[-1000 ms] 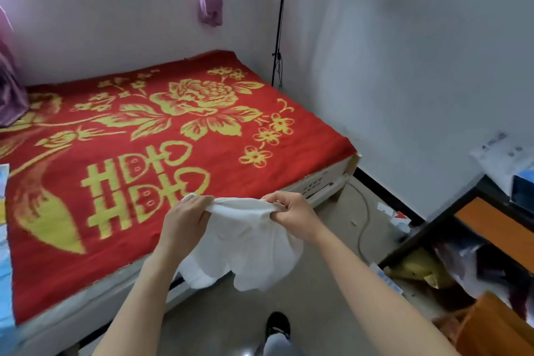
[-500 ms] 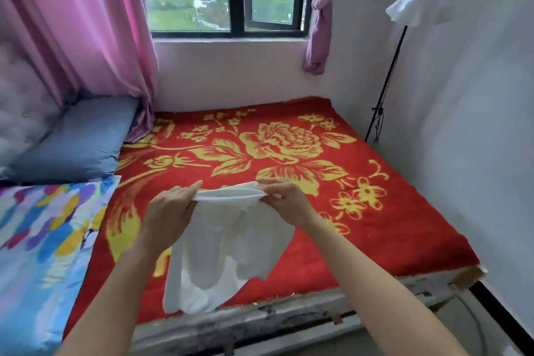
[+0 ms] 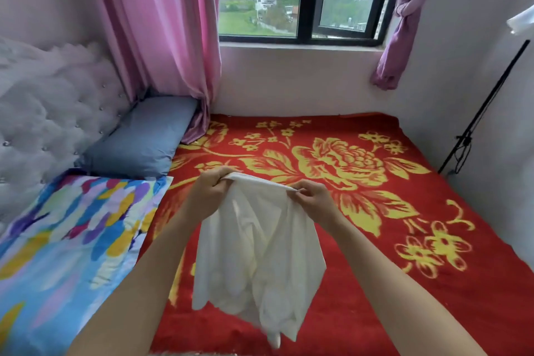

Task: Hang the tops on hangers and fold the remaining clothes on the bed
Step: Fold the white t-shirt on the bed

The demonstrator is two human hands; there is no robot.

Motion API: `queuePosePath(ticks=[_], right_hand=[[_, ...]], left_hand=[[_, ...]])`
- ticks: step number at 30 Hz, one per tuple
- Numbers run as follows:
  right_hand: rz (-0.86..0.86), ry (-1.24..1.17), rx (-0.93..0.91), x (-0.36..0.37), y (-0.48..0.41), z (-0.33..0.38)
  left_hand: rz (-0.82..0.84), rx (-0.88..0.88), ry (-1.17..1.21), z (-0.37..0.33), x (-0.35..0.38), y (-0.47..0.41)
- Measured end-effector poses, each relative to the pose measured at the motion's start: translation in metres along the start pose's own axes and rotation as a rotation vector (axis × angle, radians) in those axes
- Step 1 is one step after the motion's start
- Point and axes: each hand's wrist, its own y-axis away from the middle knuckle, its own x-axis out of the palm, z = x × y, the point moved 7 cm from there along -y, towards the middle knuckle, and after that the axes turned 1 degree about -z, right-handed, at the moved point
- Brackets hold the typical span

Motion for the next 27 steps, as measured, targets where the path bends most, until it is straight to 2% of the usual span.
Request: queuePosePath(ticks=[4, 8, 16, 19, 22, 24, 27], right_hand=[[0.004, -0.186, 0.156, 0.013, -0.032, 0.0], [-0.073, -0.273, 0.209, 0.024, -0.051, 0.002], [-0.095, -0.079, 0.239, 0.067, -0.055, -0.008], [0.047, -0.058, 0.22, 0.088, -0.05, -0.013], [0.161, 0.184, 0.186, 0.109, -0.054, -0.03], [0.081, 0.287, 0.16, 0.112, -0.062, -0.035], [-0.039, 0.282, 0.221, 0.102, -0.077, -0.044]], left_hand=[[0.105, 0.08, 0.094, 0.003, -0.019, -0.039], [0.172, 0.139, 0.119, 0.0, -0.033, -0.067], [0.061, 0.098, -0.01, 0.012, -0.044, -0.1], [-0.003, 0.089, 0.034, 0.01, -0.053, -0.106], [-0.058, 0.072, 0.073, 0.008, -0.066, -0.109], [-0.064, 0.057, 0.081, 0.007, -0.076, -0.111], [-0.052, 0.03, 0.111, 0.011, -0.086, -0.112]])
